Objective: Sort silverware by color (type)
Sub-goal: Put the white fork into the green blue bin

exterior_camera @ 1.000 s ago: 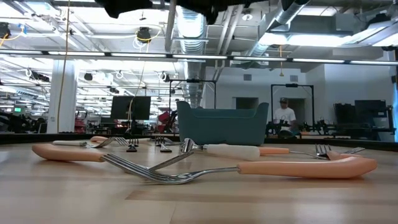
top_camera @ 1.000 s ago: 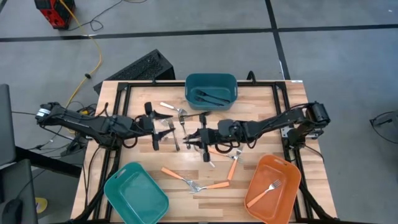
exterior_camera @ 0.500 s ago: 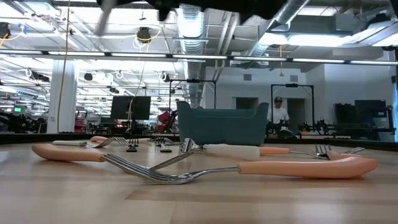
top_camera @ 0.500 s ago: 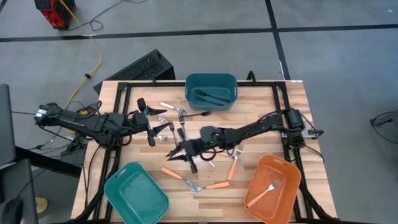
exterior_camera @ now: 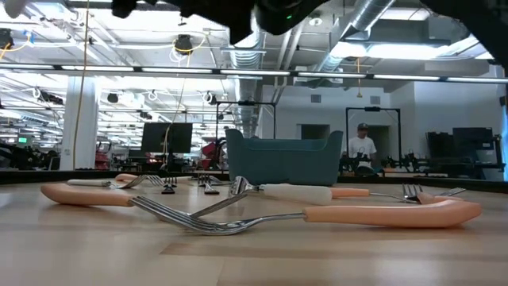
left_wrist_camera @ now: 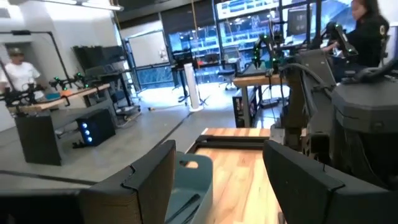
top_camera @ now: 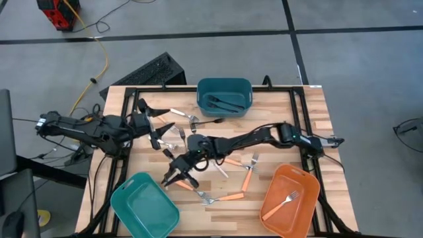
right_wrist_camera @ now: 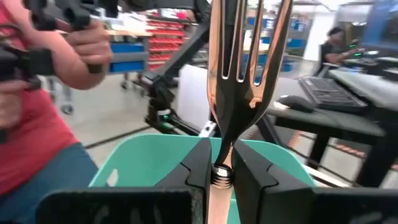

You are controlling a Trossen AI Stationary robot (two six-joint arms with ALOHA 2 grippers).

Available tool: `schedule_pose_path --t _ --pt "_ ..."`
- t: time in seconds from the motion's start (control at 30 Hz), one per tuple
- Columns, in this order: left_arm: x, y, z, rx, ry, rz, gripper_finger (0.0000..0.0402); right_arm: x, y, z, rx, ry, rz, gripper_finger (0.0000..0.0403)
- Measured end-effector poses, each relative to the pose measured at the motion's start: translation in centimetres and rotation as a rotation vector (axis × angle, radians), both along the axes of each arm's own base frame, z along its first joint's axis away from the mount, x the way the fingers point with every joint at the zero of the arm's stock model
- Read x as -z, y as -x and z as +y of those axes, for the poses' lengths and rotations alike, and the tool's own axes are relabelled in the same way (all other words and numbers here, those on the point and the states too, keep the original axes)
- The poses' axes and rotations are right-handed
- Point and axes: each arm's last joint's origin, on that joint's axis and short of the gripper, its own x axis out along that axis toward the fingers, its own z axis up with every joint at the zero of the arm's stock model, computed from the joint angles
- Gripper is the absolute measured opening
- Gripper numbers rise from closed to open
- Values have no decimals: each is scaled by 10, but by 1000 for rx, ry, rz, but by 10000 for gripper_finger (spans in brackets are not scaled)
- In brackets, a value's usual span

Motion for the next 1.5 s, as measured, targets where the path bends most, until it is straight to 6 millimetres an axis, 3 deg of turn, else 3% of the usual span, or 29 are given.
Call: schedule_pose_path --t 0.57,0.9,1.23,1.5 --pt "-6 10 4 -86 18 -44 230 35 -53 9 -163 -219 193 65" --pt "-5 10 4 -86 16 -40 230 58 -57 11 -89 -105 267 65" --pt "-5 10 4 -86 19 -38 230 57 -56 18 -108 -90 246 65" --pt "-4 10 4 -87 17 -29 230 85 -60 19 -133 -119 261 65"
